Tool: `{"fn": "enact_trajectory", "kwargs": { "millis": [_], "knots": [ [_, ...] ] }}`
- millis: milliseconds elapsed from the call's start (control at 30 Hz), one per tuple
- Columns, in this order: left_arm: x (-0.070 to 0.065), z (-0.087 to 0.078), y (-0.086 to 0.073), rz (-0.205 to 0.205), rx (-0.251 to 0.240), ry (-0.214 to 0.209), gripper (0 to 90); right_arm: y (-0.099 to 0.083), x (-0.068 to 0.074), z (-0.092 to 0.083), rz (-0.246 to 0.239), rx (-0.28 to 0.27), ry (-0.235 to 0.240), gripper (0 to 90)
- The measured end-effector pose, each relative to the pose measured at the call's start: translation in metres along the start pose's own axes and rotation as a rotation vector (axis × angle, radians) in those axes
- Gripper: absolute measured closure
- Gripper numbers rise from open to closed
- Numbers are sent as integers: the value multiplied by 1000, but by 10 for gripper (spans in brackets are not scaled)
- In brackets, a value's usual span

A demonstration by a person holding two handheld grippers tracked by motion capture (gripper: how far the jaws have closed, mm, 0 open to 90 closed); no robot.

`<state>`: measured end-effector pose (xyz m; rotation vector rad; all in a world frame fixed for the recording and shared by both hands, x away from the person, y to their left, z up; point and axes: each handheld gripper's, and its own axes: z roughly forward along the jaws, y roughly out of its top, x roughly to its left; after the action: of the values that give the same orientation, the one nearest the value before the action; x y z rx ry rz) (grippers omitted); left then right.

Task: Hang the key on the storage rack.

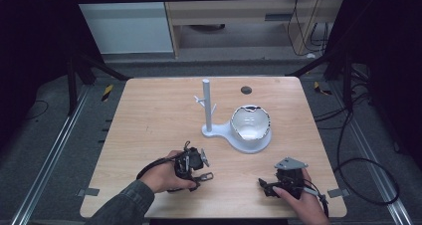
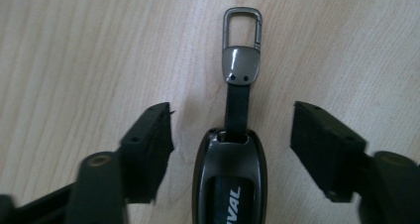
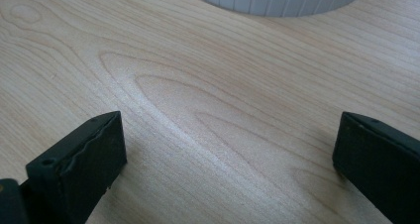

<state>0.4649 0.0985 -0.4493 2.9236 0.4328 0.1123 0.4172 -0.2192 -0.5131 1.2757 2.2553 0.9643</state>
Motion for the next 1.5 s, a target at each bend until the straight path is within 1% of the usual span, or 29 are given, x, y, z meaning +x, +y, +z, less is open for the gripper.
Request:
{"fn": "enact_trajectory", "kwargs": {
  "millis": [33,67,100,133,200,233,267,300,333,400,500,533,567,633,667,733,800,867,900,967,1067,1133,1300,1333,1400,1433,1500],
  "knots": [
    [0,2,2,5,12,-3,392,0,-1,1,-16,-4,-9,4],
    [1,3,3,5,18,-2,414,0,0,0,0,0,0,4],
    [1,4,4,5,23,-4,449,-1,-1,1,-25,-7,-14,4],
    [1,4,5,6,27,-7,474,0,0,0,0,0,0,4],
    [2,5,7,10,33,-17,517,0,0,0,0,0,0,4],
    [2,6,8,14,41,-15,535,0,0,0,-1,0,0,4],
    [2,7,9,16,50,-16,547,-1,-1,1,-25,-7,-13,4],
    [2,7,10,18,59,-12,564,0,0,0,-2,0,0,4],
    [2,8,10,16,61,-10,573,0,0,0,-2,0,0,4],
    [4,9,10,17,67,-19,599,0,-1,1,-17,-5,-9,4],
    [6,11,10,10,67,-28,626,0,-1,1,-17,-4,-9,4],
    [7,11,11,13,69,-29,630,0,0,0,-1,0,0,4],
    [7,11,11,12,67,-30,638,0,-1,1,-18,-4,-9,4],
    [7,12,12,10,72,-32,648,0,0,1,-10,-2,-7,4],
    [7,13,12,10,75,-34,650,0,-1,1,-17,-4,-9,4],
    [7,14,12,11,79,-37,664,0,0,1,-11,-3,-7,4],
    [7,15,12,12,80,-34,698,0,-1,1,-17,-4,-9,4],
    [6,16,12,16,86,-35,721,0,0,1,-10,-2,-7,4],
    [6,16,12,18,85,-34,742,0,-1,1,-18,-4,-9,4],
    [5,16,12,19,86,-32,775,0,0,1,-11,-2,-7,4],
    [4,15,11,21,86,-27,791,0,0,0,-11,-2,-7,4],
    [4,13,9,15,72,-21,793,0,0,0,-11,-3,-6,4],
    [6,4,-3,-33,-7,-8,795,0,0,0,-11,-2,-6,4],
    [7,2,-6,-49,-26,-10,796,0,0,0,-11,-2,-6,4],
    [8,-1,-12,-63,-62,1,796,0,0,0,-11,-2,-6,4],
    [9,-2,-15,-77,-79,-1,796,0,0,0,-11,-3,-6,4],
    [11,-5,-21,-91,-104,5,797,0,0,0,-11,-3,-6,4]
  ]
}}
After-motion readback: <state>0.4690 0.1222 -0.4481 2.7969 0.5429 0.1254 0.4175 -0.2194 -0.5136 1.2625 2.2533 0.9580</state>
